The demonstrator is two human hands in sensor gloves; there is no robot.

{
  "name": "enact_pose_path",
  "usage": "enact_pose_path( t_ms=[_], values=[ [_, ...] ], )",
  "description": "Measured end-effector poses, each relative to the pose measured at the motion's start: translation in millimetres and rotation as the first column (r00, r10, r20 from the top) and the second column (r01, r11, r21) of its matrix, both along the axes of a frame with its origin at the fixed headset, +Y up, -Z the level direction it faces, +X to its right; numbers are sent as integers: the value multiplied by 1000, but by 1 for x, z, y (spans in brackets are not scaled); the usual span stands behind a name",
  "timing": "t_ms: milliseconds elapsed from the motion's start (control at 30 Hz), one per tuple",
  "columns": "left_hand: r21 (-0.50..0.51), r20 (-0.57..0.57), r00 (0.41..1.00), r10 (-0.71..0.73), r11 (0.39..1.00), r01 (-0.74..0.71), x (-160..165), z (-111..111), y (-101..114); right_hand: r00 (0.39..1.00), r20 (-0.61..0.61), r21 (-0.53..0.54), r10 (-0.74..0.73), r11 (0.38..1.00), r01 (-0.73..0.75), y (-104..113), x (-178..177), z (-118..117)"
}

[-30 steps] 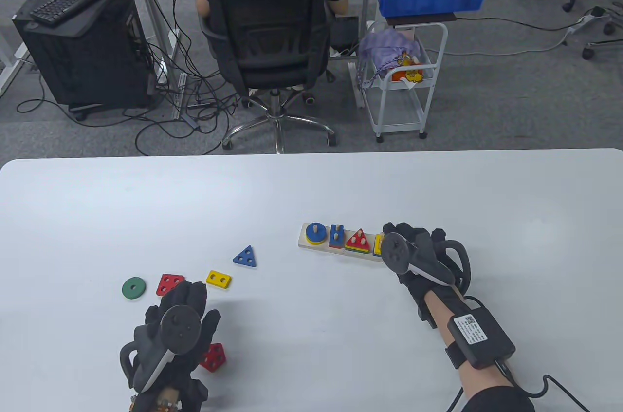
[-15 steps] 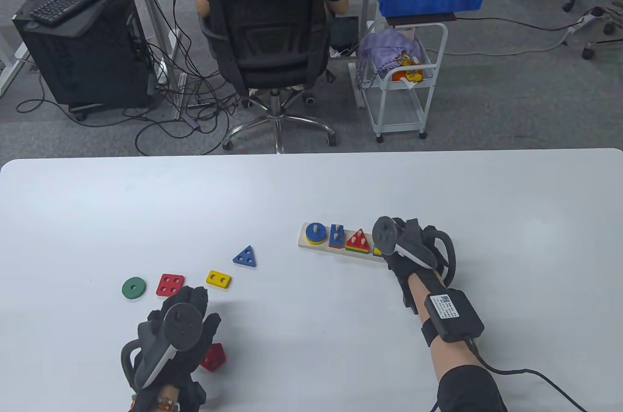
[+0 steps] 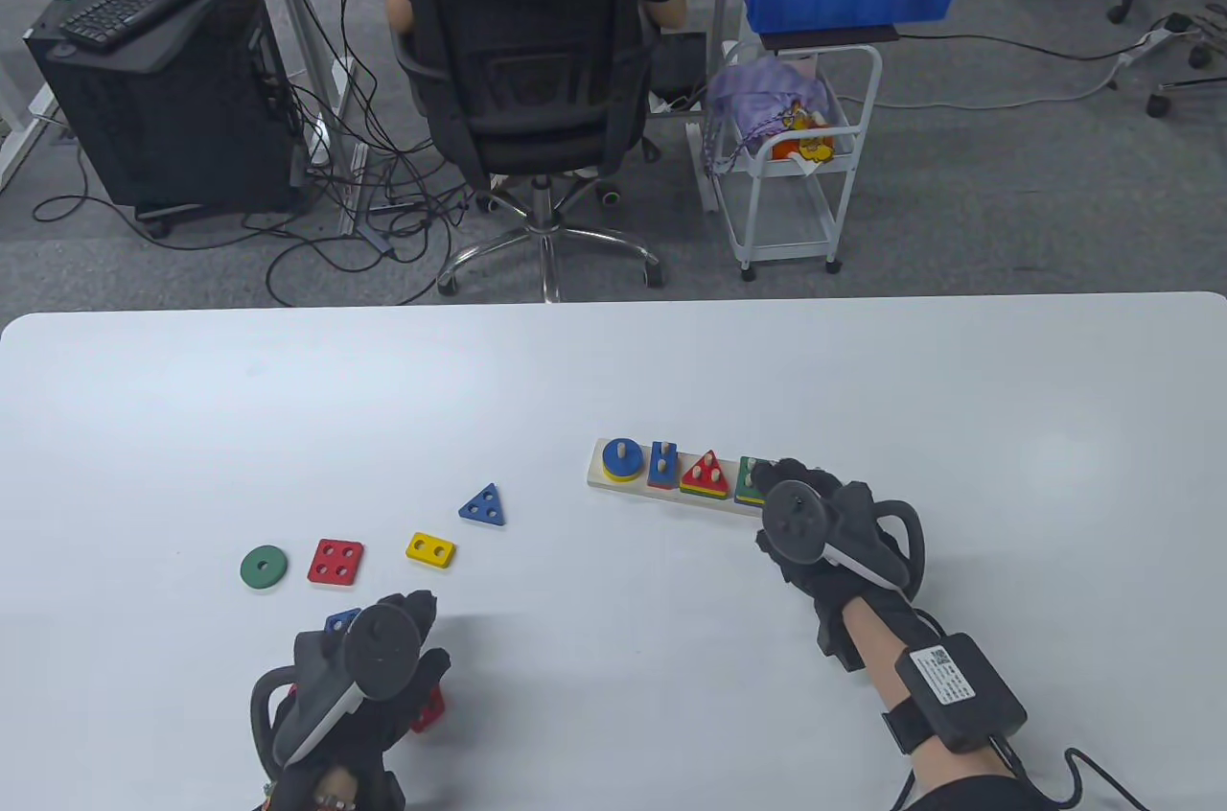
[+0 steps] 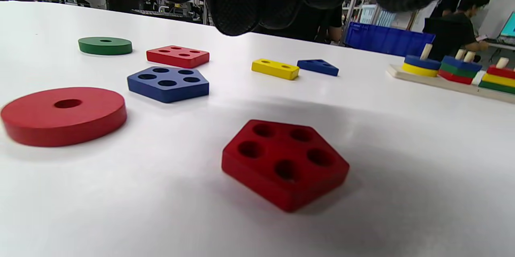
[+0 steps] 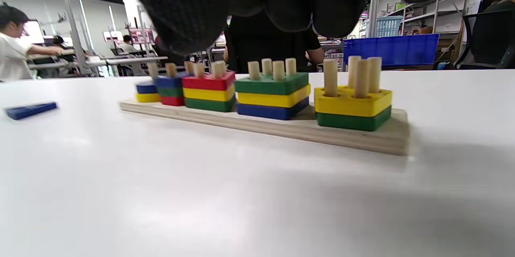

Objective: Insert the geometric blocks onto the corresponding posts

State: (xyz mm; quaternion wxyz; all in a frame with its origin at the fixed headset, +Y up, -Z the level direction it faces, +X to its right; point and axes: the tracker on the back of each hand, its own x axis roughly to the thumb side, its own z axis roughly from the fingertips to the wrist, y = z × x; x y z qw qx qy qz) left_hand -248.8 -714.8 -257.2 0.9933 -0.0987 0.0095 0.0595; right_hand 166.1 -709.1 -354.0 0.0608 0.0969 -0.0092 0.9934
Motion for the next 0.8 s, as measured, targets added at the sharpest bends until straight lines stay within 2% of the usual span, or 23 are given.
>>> enact_pose_path(
  t_ms=[100, 200, 267, 367, 400, 467, 533, 667, 800],
  values=[
    [-51, 24, 999, -39, 998, 40, 3, 0, -3, 999, -22, 2, -50, 999, 50, 7, 2, 22],
    [-99, 40, 997, -67, 993, 71, 5, 0, -6, 997, -27, -23, -72, 997, 72, 4, 1, 39],
    [-134, 50, 994, -101, 985, 107, 8, 0, -8, 997, -37, -27, -72, 997, 71, -2, -1, 54],
    [-156, 66, 983, -170, 972, 178, 13, 1, -12, 995, -43, 21, -92, 995, 93, -17, -2, 68],
    [-158, 59, 977, -205, 964, 212, 15, 2, -14, 994, -55, 22, -91, 995, 93, -24, -3, 71],
    [-159, 38, 951, -307, 938, 309, 19, 2, -16, 997, -76, -42, -9, 999, 6, -31, -3, 74],
    [-170, 42, 929, -367, 914, 368, 24, 2, -21, 997, -75, -27, 8, 1000, -10, -34, -3, 74],
    [-213, 45, 891, -452, 867, 450, 31, 1, -29, 996, -87, -32, -25, 999, 23, -31, -4, 73],
    [-166, 61, 880, -471, 864, 474, 38, 1, -31, 995, -96, -15, -25, 1000, 24, -27, -5, 76]
  ],
)
